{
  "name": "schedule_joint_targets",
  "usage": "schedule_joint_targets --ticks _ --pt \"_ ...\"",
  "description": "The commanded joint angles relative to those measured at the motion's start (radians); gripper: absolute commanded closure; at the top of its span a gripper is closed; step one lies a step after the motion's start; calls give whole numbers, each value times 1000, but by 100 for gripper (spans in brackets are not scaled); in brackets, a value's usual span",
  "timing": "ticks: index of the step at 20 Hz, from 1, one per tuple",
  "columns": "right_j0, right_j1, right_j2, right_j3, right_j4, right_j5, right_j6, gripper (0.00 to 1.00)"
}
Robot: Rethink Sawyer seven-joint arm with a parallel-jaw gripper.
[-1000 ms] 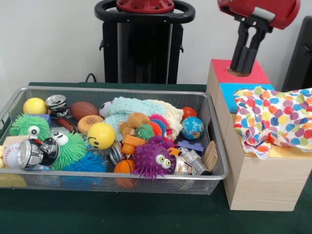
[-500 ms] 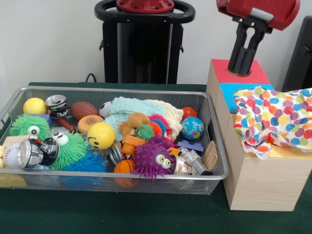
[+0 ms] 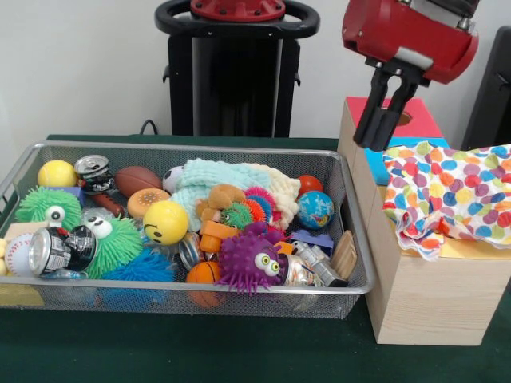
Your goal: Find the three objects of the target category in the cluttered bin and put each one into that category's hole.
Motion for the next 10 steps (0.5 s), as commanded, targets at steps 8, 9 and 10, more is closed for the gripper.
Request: schedule_joint_targets --ticks 8,9,10 --pt "120 130 -78 29 23 35 432 100" --pt "131 121 -75 49 25 36 440 100" --pt "142 112 -73 69 27 37 448 100"
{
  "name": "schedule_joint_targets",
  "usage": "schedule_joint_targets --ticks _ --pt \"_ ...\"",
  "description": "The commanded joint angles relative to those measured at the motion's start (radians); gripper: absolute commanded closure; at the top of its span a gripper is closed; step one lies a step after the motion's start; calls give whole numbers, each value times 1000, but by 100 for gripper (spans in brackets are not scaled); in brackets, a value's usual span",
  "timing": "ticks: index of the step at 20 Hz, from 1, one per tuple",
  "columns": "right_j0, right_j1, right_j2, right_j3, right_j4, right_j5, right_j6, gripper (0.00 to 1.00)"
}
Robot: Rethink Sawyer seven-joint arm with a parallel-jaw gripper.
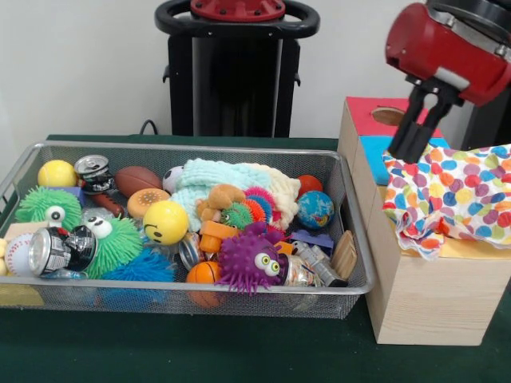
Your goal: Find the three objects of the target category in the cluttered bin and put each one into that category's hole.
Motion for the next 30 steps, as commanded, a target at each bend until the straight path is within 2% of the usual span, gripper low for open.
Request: schedule_joint_targets --ticks 1,4,6,12,15,18,21,25,27,30 --pt "45 27 16 128 23 17 312 100" --pt "69 11 39 179 45 1 349 100" --pt "54 10 72 189 62 -15 335 100" --pt "-40 0 172 240 72 -103 201 100" --pt "-87 -26 195 250 70 -67 132 100" --pt "-126 -18 209 213 49 -27 81 100" --pt "-141 31 206 187 16 -54 93 100" --pt "-134 152 177 160 -23 -163 180 100" --pt "-112 191 142 135 -43 -186 216 100" --pt "-49 235 49 100 -64 -189 301 100"
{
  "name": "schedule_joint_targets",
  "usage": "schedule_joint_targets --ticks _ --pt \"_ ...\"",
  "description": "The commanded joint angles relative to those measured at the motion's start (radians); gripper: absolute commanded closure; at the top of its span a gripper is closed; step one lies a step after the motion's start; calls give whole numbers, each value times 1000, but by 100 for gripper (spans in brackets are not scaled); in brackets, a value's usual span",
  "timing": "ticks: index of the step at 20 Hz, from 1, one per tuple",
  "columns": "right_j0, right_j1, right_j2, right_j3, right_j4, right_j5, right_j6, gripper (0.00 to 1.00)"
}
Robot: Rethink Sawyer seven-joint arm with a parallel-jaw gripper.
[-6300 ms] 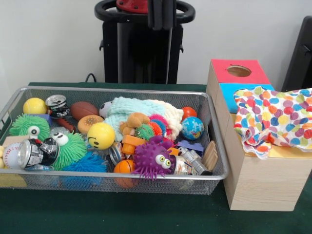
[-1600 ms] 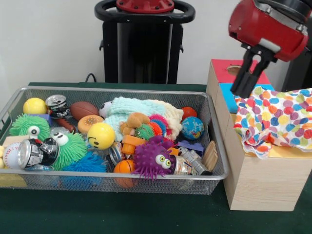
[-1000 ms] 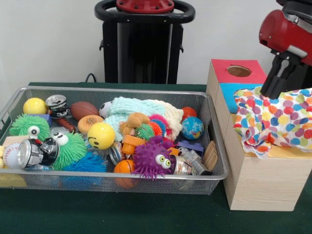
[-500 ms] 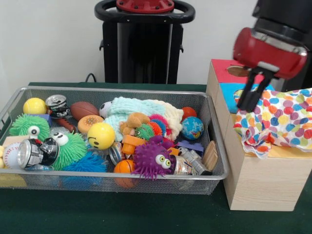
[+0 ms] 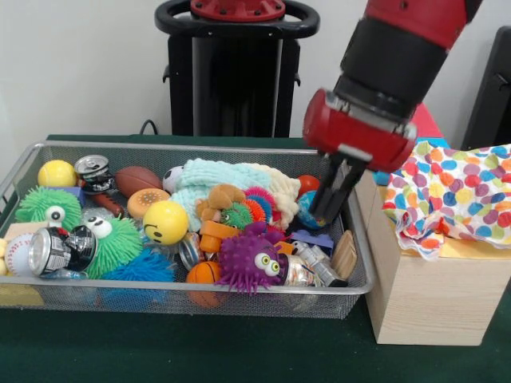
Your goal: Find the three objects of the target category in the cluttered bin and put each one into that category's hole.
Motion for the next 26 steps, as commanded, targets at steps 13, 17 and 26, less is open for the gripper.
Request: schedule_joint_targets --ticks 13,17,26 --pt "260 56 -175 55 24 67 309 100" --pt "289 -99 -200 103 38 164 240 100" --pt "244 -198 -244 -74 31 425 118 100"
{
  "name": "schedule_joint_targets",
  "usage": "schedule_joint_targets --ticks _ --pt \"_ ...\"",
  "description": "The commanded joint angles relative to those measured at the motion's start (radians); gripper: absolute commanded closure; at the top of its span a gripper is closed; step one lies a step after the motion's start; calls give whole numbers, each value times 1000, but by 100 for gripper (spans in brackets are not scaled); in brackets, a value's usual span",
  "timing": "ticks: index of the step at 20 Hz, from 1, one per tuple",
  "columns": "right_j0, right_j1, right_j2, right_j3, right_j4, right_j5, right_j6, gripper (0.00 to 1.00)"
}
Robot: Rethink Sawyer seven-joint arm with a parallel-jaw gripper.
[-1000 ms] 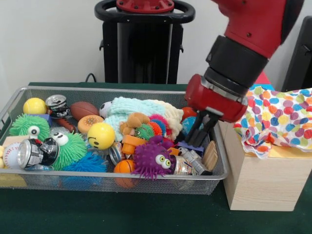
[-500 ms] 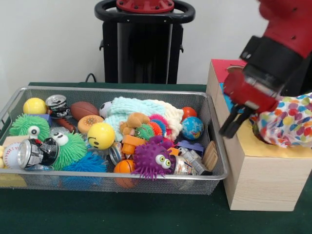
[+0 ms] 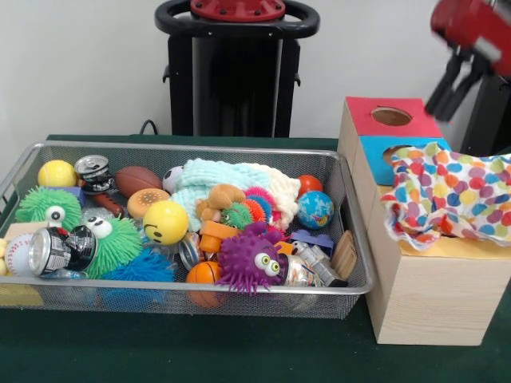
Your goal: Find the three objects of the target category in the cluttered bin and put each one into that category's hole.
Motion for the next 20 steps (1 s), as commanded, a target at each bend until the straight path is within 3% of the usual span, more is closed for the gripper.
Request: schedule_joint_targets --ticks 1,6,10,12,16,18,20 --pt "-80 -105 -22 -109 25 315 94 100" --pt "-158 -116 29 -211 32 417 19 100" --pt "-218 -136 84 -285 25 532 -102 100" --pt "-234 -125 110 -287 20 559 -123 100" --pt "-231 -120 193 -56 43 314 4 100" --pt "-213 -125 195 -9 42 261 71 100" --pt "-197 -140 193 10 25 232 79 100"
